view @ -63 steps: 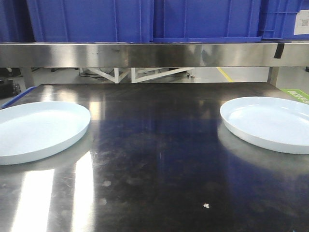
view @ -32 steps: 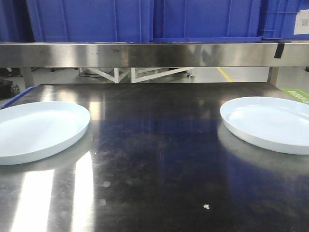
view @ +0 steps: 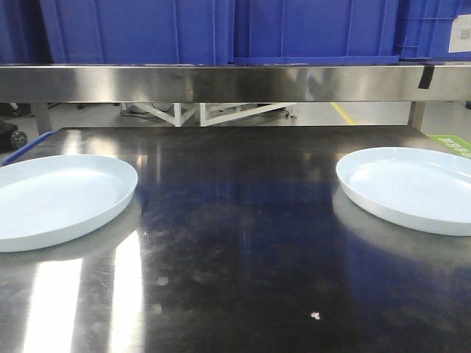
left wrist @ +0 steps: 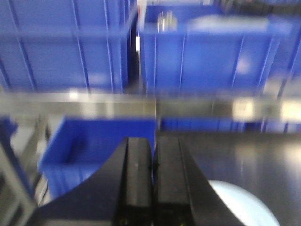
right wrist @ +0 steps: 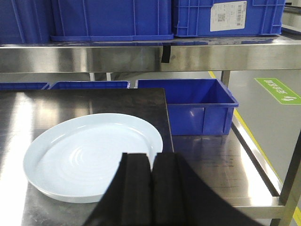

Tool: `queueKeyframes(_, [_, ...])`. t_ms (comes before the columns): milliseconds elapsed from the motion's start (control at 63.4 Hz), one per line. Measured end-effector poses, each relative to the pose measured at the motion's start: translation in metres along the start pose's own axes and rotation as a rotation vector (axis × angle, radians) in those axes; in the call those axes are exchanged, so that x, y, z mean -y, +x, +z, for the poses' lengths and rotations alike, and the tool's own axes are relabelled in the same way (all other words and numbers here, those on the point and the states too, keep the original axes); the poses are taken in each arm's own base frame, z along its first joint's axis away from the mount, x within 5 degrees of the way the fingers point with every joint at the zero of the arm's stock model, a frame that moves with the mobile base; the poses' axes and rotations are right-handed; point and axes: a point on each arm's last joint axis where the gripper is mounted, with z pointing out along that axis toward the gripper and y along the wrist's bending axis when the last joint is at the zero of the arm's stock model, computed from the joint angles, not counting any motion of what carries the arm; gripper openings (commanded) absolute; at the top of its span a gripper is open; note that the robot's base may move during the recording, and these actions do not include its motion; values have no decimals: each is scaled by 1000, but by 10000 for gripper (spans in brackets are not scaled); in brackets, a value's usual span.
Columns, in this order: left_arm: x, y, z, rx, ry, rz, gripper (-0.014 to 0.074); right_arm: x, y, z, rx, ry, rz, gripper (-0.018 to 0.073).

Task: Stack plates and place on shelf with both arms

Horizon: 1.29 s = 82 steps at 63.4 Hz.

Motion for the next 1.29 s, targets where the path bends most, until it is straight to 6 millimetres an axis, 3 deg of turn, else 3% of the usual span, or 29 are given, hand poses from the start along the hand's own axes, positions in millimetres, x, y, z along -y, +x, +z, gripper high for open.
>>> queueKeyframes(142, [1,-13,48,-257,-12,-1,260,0,0,0,0,0,0,57])
queueKeyframes(316, [3,-4,103,-502,-13,-14,434,0,0,0,0,0,0,57])
queueKeyframes(474, [7,21,151,-693,3,-53,473,0,0,0,0,0,0,57])
queueKeyframes(679, [8,70,210,-925,1,-81,473,0,0,0,0,0,0,57])
queueKeyframes(947, [8,119,247,-1098,-12,-90,473,0,0,0,0,0,0,57])
queueKeyframes(1136, [9,131,256,-1124,-8,-113,469,0,0,0,0,0,0,57])
queueKeyframes(1294, [10,135,258,-1134,-7,-123,401,0,0,0,0,0,0,57])
